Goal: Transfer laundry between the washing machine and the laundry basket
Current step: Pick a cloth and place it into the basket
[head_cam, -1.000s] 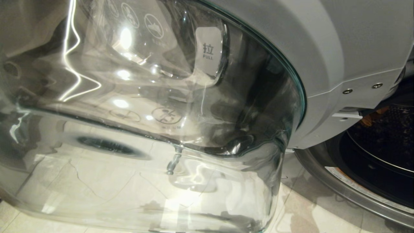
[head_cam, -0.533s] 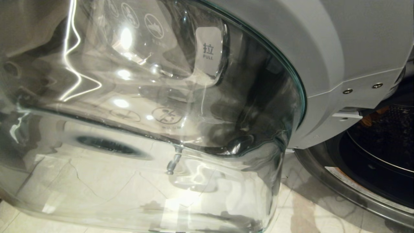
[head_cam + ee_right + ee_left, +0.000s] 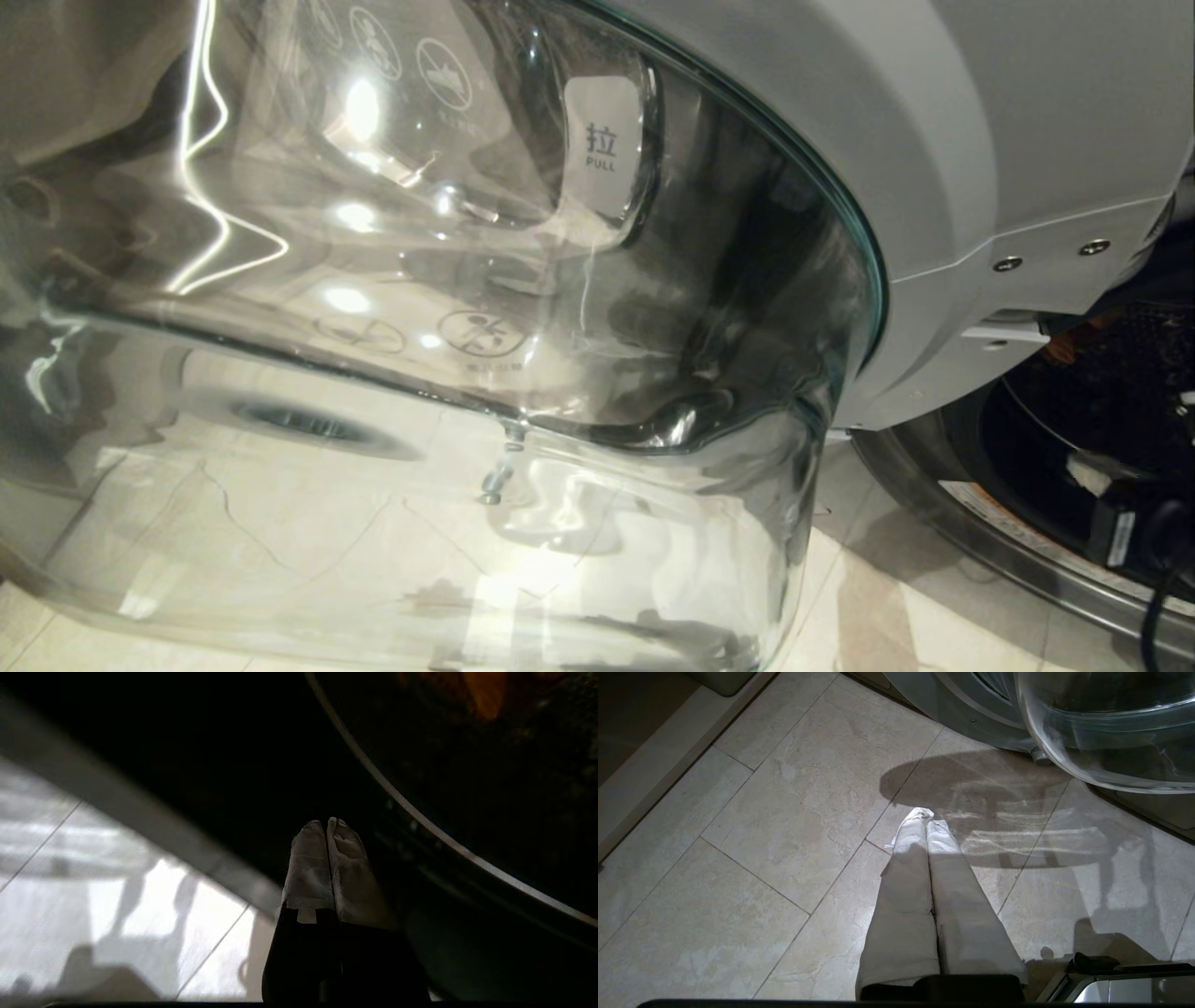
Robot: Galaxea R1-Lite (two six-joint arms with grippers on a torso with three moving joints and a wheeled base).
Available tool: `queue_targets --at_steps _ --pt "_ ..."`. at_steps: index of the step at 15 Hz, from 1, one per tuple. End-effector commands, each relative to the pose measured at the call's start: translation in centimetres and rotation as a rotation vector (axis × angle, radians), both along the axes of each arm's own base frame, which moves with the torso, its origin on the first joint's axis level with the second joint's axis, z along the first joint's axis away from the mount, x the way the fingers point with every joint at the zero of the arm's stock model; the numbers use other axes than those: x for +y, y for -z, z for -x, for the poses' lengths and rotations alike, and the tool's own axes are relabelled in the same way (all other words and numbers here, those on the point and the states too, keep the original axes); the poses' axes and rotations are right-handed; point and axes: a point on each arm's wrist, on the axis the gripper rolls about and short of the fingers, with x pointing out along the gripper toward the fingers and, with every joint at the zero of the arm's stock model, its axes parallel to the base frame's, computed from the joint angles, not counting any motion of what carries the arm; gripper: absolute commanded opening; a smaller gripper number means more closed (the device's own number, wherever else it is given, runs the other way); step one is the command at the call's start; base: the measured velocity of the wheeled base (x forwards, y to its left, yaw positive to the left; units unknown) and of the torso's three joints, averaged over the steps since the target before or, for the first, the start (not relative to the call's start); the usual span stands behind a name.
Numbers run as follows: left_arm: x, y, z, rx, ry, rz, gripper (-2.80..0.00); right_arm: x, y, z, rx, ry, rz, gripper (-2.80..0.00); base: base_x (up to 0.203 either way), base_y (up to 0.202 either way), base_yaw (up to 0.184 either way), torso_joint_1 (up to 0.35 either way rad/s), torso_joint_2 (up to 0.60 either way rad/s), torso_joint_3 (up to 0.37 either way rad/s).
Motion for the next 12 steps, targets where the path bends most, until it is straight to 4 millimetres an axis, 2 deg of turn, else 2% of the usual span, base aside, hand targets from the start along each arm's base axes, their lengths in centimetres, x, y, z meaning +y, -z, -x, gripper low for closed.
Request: queue_targets --at_steps 1,5,9,12 --pt "0.0 1.1 -0.3 0.038 -0.001 0.001 -2.8 -0.3 1.0 -5.4 -0.066 0.092 0.01 -2.8 0.0 0.0 0.0 0.0 0.0 0.0" --pt "0.0 1.1 -0.3 0.037 0.002 0.004 -2.8 -2.2 -0.6 -7.0 -0.153 0.239 0.009 -2.8 0.0 0.0 0.0 0.0 0.0 0.0" --pt "0.0 1.1 -0.3 0.036 0.005 0.004 -2.8 -4.7 0.4 -8.1 -0.121 0.335 -0.006 -2.8 0.0 0.0 0.0 0.0 0.0 0.0" --pt "0.0 1.1 -0.3 0.037 0.004 0.004 -2.8 -5.6 1.2 -9.4 -0.107 0.367 -0.042 -2.8 0.0 0.0 0.0 0.0 0.0 0.0"
